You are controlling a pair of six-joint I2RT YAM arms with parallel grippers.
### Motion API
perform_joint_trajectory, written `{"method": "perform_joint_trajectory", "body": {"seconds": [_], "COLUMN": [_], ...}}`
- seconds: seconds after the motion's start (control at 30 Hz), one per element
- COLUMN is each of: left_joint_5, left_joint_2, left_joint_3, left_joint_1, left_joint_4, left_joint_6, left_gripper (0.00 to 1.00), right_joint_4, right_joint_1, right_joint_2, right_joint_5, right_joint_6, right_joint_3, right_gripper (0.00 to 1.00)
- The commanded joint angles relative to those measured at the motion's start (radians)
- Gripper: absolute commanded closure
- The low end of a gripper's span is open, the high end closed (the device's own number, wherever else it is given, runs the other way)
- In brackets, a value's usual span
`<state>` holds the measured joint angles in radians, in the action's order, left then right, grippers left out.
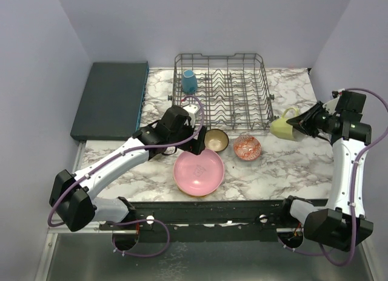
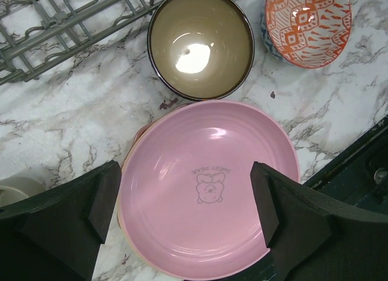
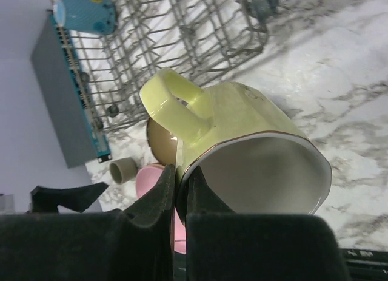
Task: Load the mixed dishes into the dish rack
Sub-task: Pick up the cup at the center of the board, then turn the cup upside down in the dish rack.
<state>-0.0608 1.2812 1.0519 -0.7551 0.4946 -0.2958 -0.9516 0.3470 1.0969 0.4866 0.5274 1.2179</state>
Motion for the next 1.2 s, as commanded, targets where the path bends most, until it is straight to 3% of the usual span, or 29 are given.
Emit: {"method": "perform_joint_trajectory", "body": {"seconds": [0.0, 0.33, 0.57, 0.87, 1.17], "left_joint_5": [-0.072, -0.193, -0.36, -0.658, -0.831], "left_joint_2": [0.013, 0.015, 0.026, 0.024, 0.022], "left_joint_3": [0.0, 0.065, 0.095, 0.03, -0.051], "left_joint_1": [-0.006, -0.002, 0.032, 0.26, 0.32], "left_joint_4": [-0.039, -0.067, -0.165, -0.385, -0.642], "left_joint_6": [-0.018, -0.096, -0.179, -0.38, -0.547], "left_gripper": [0.01, 0.01, 0.01, 0.01, 0.01], "right_joint_4": [0.11, 0.267, 0.393, 0.551, 0.741], "right_joint_1": [-0.026, -0.129, -0.194, -0.28, -0.445], "right_joint_2": [-0.035, -0.028, -0.008, 0.031, 0.112], "right_joint_5": [0.195, 0.323, 0.381, 0.455, 0.496], "right_joint_6": [0.039, 0.108, 0.168, 0.249, 0.356], "right_joint_3": [0.065, 0.052, 0.018, -0.034, -0.044], "right_gripper": [1.0, 0.99, 0.99, 1.0, 0.99]}}
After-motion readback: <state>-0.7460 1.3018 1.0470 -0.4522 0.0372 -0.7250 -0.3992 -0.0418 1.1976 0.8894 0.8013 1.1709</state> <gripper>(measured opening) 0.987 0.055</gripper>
